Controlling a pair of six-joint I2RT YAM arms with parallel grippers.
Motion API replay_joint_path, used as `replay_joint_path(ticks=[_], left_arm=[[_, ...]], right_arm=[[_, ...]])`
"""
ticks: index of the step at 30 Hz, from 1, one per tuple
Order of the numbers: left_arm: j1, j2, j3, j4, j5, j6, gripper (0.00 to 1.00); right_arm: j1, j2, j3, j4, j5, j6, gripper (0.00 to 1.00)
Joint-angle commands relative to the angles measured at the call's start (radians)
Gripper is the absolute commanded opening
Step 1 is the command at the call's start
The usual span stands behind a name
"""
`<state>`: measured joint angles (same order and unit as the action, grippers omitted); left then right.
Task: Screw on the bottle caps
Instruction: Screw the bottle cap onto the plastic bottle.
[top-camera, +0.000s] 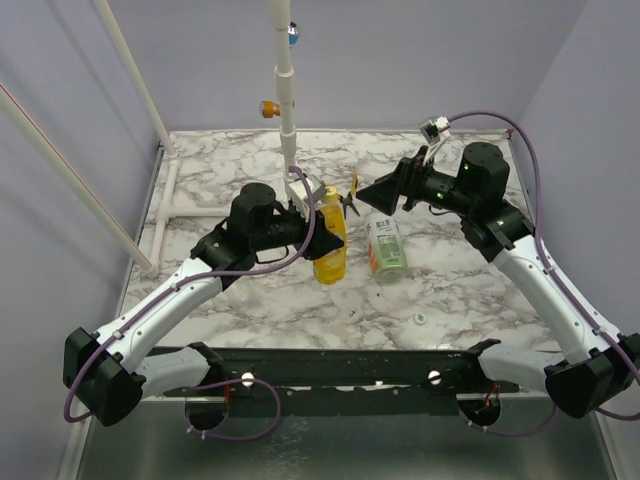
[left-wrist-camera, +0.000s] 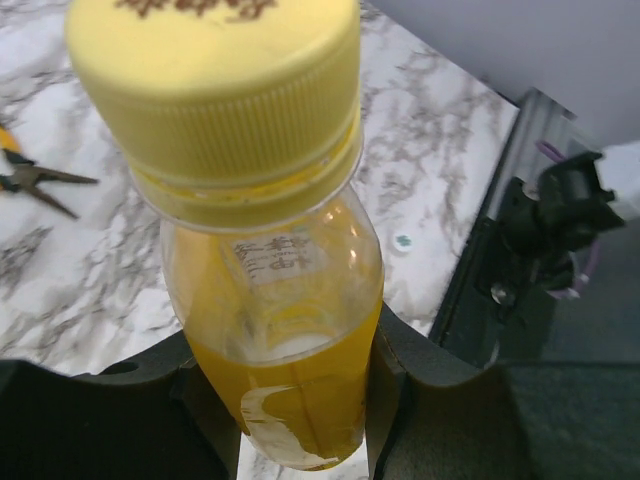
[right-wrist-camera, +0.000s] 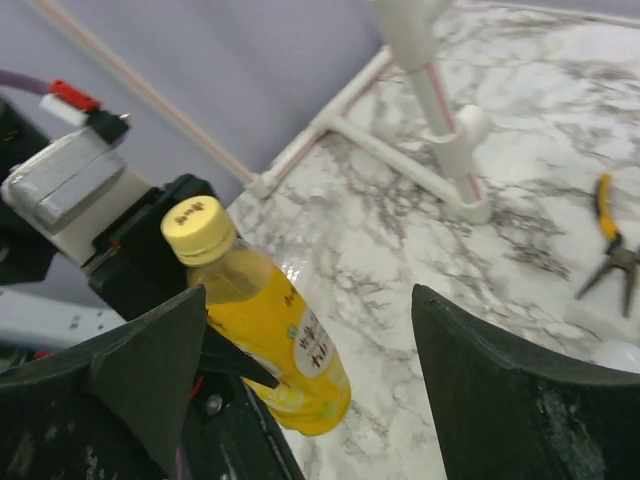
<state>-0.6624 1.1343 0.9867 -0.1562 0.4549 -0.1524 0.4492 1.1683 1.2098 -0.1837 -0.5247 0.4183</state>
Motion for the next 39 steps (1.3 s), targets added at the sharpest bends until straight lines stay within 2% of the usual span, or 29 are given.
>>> replay_joint_path(ticks=[1,4,9,15,24,28,33,37,39], left_arm=[[0.005,-0.031,-0.031,0.073,0.296,-0.038,0.00],[0.005,-0.017,-0.028,0.087,0.343,-0.060,0.00],[0.004,0.010,-0.019,0.111,0.385,-0.078,0.00],[0.001,0.040,-0.013,0.145,0.411,-0.097,0.00],[-0.001,0.056,-0.005,0.151,0.439,-0.098,0.00],[0.000,0.058,-0.006,0.151,0.445,-0.099,0.00],[-0.002,0.061,-0.011,0.151,0.442,-0.101,0.00],[0.000,0.063,-0.007,0.152,0.402,-0.098,0.00],[0.000,0.068,-0.001,0.144,0.383,-0.094,0.00]], right_arm=[[-0.001,0.017,-0.024,0.194,-0.372,0.067,0.88],[-0.002,0.049,-0.051,0.350,-0.450,0.160,0.89],[0.007,0.096,-0.064,0.446,-0.471,0.226,0.89],[0.028,0.123,-0.040,0.446,-0.463,0.228,0.72],[0.052,0.151,-0.019,0.427,-0.494,0.215,0.63],[0.052,0.148,-0.016,0.422,-0.485,0.209,0.56],[0.054,0.146,-0.004,0.392,-0.463,0.196,0.41],[0.070,0.142,0.021,0.306,-0.411,0.139,0.29],[0.078,0.136,0.029,0.264,-0.388,0.111,0.27]])
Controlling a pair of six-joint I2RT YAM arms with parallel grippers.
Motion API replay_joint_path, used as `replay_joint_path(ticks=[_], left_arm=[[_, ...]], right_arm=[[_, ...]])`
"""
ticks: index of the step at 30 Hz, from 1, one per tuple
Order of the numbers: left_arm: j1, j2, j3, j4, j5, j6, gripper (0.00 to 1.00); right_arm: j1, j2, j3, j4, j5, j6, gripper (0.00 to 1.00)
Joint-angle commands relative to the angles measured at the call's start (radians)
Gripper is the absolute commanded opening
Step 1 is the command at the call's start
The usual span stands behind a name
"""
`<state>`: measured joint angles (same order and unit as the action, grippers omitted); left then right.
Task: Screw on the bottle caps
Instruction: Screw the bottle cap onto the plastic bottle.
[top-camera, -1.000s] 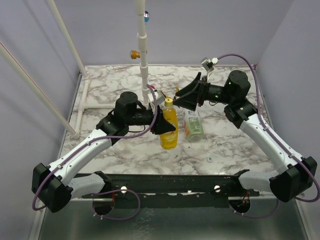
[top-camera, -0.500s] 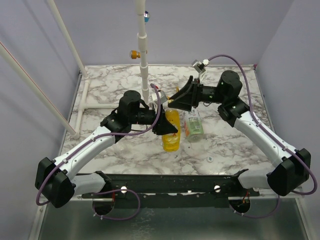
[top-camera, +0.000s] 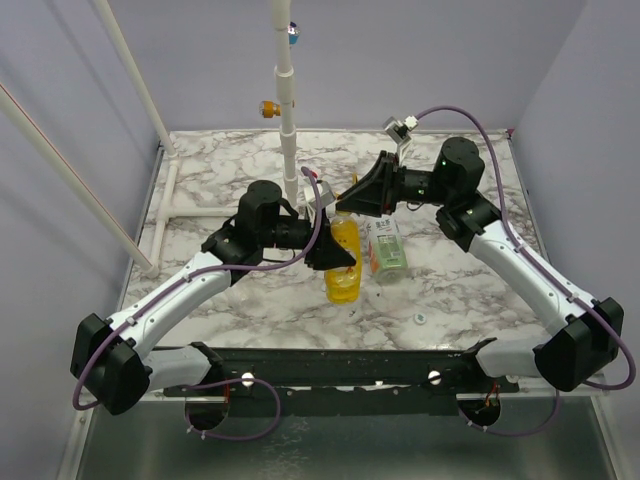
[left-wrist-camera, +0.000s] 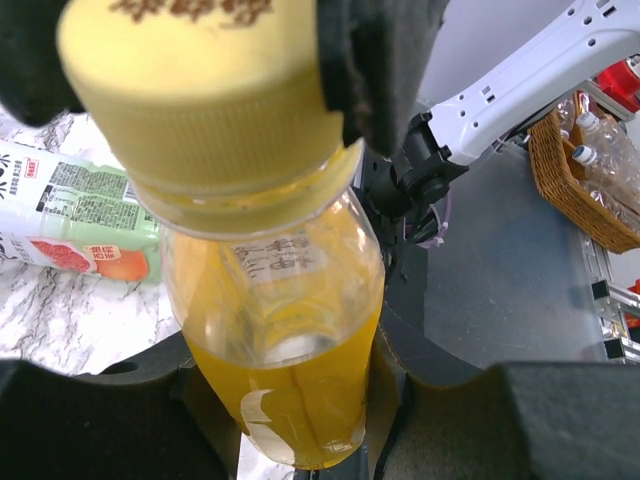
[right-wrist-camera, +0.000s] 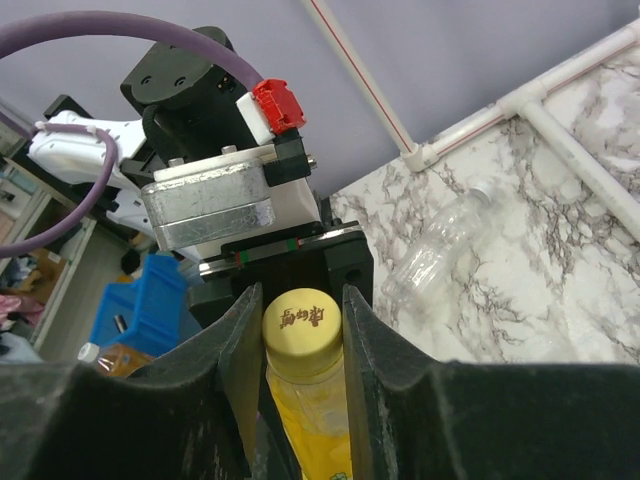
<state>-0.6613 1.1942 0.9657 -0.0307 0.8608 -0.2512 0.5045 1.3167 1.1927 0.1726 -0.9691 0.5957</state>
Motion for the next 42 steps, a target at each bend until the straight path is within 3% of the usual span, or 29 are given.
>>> replay_joint_path(ticks=[1,8,19,22,27,31,37,42], left_arm=[[0.000,0.014,0.025,0.012,-0.026,0.006,0.00],[0.001,0.037,0.055,-0.035,-0.111,0.011,0.00],[0.001,0.073,0.119,-0.132,-0.535,0.038,0.00],[0.000,0.087,0.135,-0.141,-0.572,0.039,0.00],[0.001,0.103,0.153,-0.166,-0.622,0.048,0.00],[0.002,0.115,0.160,-0.198,-0.643,0.065,0.00],[0.006,0.106,0.139,-0.206,-0.550,0.089,0.00],[0.025,0.072,0.101,-0.204,-0.282,0.121,0.00]], right_arm=[[0.025,-0.015,0.049,-0.112,0.066,-0.077,0.26],[0.050,-0.051,0.074,-0.271,0.222,-0.149,0.20],[0.225,-0.019,0.185,-0.561,0.843,-0.129,0.15],[0.281,0.009,0.225,-0.605,1.005,-0.105,0.13],[0.311,0.043,0.262,-0.626,1.113,-0.056,0.13],[0.312,0.045,0.275,-0.627,1.154,-0.041,0.25],[0.307,0.012,0.268,-0.581,1.090,-0.075,0.74],[0.235,-0.061,0.235,-0.518,0.866,-0.155,0.85]])
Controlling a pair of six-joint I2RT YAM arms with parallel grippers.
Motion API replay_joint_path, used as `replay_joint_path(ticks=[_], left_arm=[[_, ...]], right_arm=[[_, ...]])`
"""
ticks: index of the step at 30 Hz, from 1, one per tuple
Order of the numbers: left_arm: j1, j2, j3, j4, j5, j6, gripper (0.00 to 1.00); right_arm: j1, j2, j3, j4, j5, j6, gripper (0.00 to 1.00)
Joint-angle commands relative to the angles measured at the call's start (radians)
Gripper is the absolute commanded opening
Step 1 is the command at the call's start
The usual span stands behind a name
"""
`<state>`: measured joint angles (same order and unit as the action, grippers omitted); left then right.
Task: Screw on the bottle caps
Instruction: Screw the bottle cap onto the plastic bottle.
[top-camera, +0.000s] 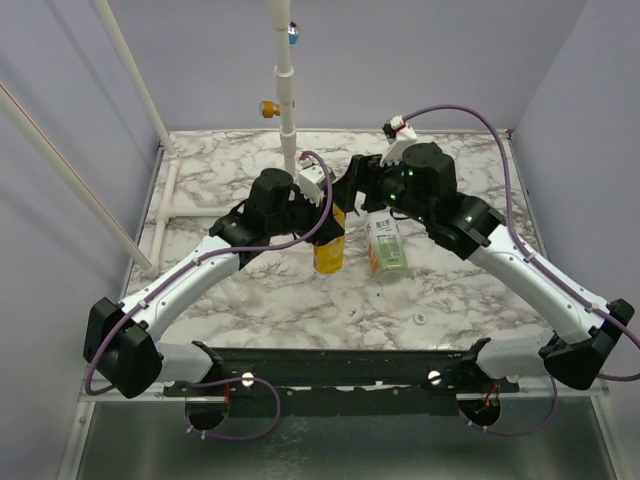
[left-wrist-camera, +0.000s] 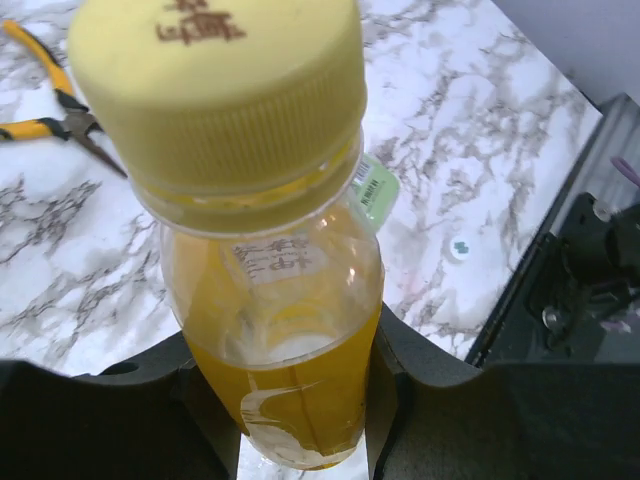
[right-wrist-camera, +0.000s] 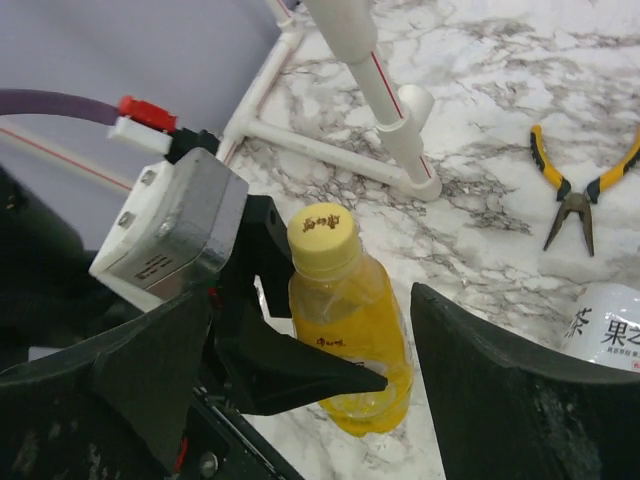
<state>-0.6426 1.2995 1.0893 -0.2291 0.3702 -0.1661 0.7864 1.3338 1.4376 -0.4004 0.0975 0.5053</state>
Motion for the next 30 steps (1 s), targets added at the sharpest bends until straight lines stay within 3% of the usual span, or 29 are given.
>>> replay_joint_path(ticks=[1,9,15,21,30], left_arm=[[0.006,-0.039,-0.030,-0.001,0.253,0.036,0.00],[0.007,-0.088,-0.062,0.051,0.495,0.016,0.00],[0.006,-0.081,-0.068,0.088,0.607,-0.027,0.00],[0.005,-0.074,-0.080,0.143,0.611,-0.062,0.00],[0.005,-0.044,-0.092,0.194,0.601,-0.094,0.00]], right_arm=[[-0.064,-0.084,-0.012,0.059,-0.245,-0.081,0.85],[-0.264,-0.102,-0.088,0.151,-0.673,-0.075,0.83],[-0.282,-0.072,-0.171,0.370,-1.011,-0.001,0.82],[-0.282,-0.026,-0.256,0.666,-1.134,0.174,0.84],[-0.280,-0.027,-0.299,0.785,-1.152,0.255,0.80]])
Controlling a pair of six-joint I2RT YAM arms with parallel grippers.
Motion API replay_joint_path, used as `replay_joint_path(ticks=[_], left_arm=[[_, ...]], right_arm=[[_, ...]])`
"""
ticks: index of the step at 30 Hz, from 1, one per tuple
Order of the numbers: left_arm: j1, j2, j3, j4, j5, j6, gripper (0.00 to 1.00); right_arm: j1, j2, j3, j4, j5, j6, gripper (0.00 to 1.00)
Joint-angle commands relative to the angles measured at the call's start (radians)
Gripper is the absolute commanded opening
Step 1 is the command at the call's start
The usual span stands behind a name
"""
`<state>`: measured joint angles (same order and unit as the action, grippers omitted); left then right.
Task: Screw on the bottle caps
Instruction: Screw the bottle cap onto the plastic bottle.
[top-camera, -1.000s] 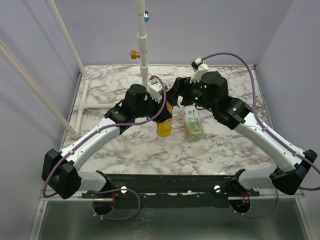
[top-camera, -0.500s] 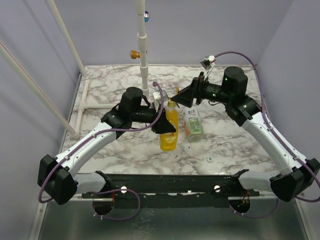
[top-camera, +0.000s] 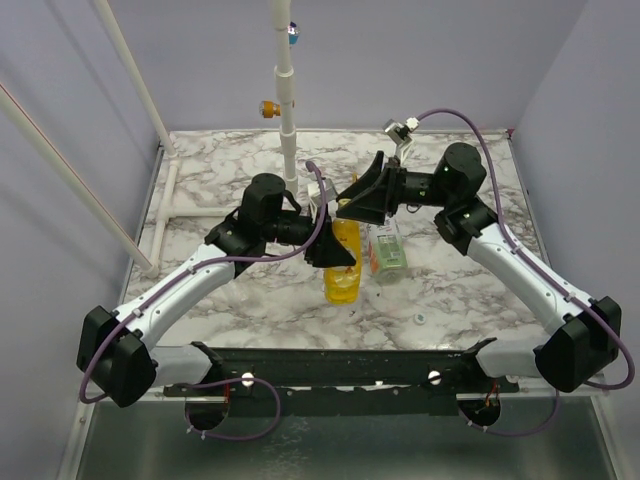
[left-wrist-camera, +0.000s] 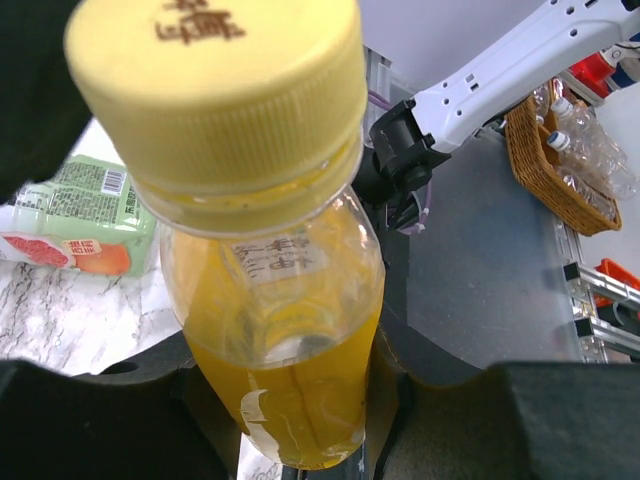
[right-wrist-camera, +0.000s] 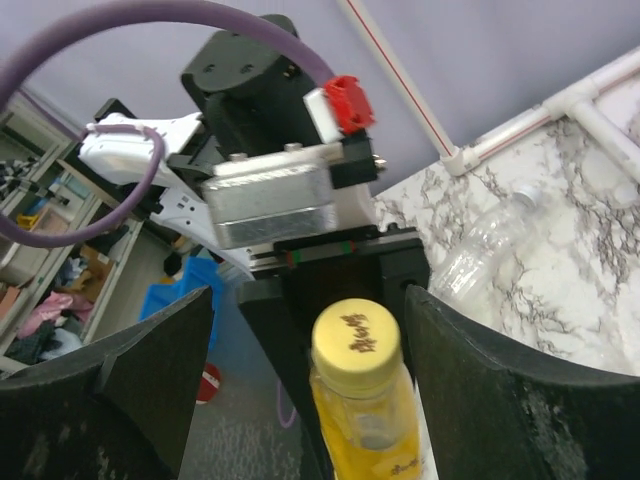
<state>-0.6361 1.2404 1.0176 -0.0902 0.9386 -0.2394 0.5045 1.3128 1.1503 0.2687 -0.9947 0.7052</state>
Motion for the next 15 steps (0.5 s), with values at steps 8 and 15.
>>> replay_joint_path(ticks=[8,15], left_arm=[[0.007,0.033,-0.024,0.078,-0.018,-0.040,0.00],[0.058,0.031,-0.047,0.085,-0.015,-0.070,0.00]], right_arm=[[0.002,-0.031,-0.022,0.104,-0.070,0.061,0.79],[0.001,-0.066,-0.011,0.010,-0.034,0.004,0.79]])
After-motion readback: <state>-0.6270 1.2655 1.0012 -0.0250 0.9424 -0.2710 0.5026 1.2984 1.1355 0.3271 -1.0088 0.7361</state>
